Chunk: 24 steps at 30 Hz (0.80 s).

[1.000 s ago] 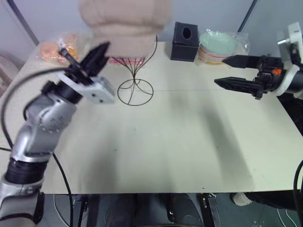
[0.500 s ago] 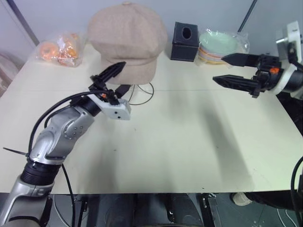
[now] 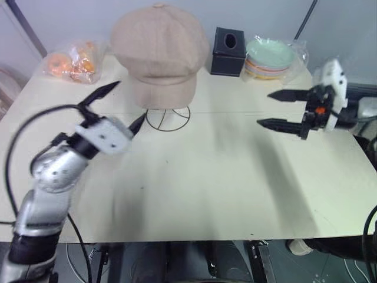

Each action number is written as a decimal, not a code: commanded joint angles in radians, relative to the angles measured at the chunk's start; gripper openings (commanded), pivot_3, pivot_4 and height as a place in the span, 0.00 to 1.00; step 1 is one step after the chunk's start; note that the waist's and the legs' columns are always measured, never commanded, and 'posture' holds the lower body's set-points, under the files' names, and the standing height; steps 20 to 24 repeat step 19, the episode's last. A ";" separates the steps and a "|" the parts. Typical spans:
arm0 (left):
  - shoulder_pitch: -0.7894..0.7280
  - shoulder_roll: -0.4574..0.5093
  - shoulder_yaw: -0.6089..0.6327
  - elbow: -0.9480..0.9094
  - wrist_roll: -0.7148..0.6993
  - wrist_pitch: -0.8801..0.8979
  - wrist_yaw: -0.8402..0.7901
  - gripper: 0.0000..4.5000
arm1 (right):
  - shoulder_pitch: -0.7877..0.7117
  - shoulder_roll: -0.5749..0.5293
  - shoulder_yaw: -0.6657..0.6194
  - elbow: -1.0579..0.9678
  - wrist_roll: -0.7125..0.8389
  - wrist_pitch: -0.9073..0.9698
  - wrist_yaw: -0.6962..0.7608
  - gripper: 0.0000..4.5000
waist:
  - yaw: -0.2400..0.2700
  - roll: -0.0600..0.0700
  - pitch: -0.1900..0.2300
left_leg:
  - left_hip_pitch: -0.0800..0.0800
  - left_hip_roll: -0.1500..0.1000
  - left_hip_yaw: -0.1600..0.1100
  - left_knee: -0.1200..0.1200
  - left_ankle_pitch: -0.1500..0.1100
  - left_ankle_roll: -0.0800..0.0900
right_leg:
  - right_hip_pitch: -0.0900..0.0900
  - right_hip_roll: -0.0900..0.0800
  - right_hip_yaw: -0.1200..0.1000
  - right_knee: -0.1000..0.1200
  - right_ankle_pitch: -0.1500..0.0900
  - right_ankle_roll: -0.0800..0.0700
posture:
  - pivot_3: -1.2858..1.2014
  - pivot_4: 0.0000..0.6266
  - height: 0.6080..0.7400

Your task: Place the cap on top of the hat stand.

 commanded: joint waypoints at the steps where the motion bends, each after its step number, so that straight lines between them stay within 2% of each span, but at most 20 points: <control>1: -0.003 0.061 0.193 -0.060 -0.332 0.304 -0.114 0.99 | -0.036 -0.020 -0.018 0.018 -0.020 -0.044 0.027 1.00 | 0.001 0.000 0.000 | 0.001 0.000 0.000 0.000 0.000 0.000 | 0.001 0.000 0.000 0.000 0.000 0.000 | 0.52 0.24 1.00; 5: 0.001 0.188 0.345 -0.040 -0.601 0.515 -0.263 0.99 | -0.084 -0.018 0.003 0.079 -0.044 -0.070 0.060 1.00 | 0.000 0.000 0.000 | 0.004 0.000 -0.001 0.001 0.000 0.000 | 0.004 0.000 -0.001 0.000 0.000 0.000 | 0.52 0.24 1.00; 7: -0.045 0.276 0.453 0.053 -0.779 0.678 -0.324 0.99 | -0.134 -0.016 0.015 0.127 -0.050 -0.075 0.087 1.00 | -0.002 -0.001 0.000 | 0.004 0.000 -0.001 0.001 0.000 0.000 | 0.005 0.000 -0.001 0.000 0.000 0.000 | 0.52 0.24 1.00; 10: -0.115 0.392 0.553 0.208 -0.915 0.798 -0.395 0.99 | -0.207 -0.011 0.025 0.196 -0.043 -0.058 0.129 1.00 | -0.007 0.000 0.001 | 0.004 0.000 -0.001 0.001 0.000 0.000 | 0.004 0.002 -0.001 0.000 0.000 0.000 | 0.52 0.24 1.00; 13: -0.190 0.469 0.562 0.343 -0.919 0.838 -0.374 0.99 | -0.260 -0.006 0.035 0.251 -0.042 -0.046 0.165 1.00 | -0.007 0.000 0.001 | 0.006 0.000 0.000 -0.002 0.000 0.000 | 0.005 0.002 0.000 -0.002 -0.001 0.000 | 0.52 0.24 1.00; 16: -0.176 0.525 0.587 0.386 -0.930 0.861 -0.449 0.99 | -0.303 0.006 0.041 0.295 -0.042 -0.031 0.183 1.00 | -0.007 0.000 0.001 | 0.007 0.000 0.000 -0.002 0.000 0.000 | 0.006 0.001 0.000 -0.001 -0.001 0.000 | 0.52 0.24 1.00; 24: -0.140 0.540 0.586 0.380 -0.902 0.837 -0.489 0.99 | -0.317 0.015 0.047 0.314 -0.053 -0.038 0.192 1.00 | -0.008 0.000 0.001 | 0.007 0.000 0.001 -0.002 0.000 0.000 | 0.005 0.001 0.001 -0.001 -0.001 0.000 | 0.52 0.24 1.00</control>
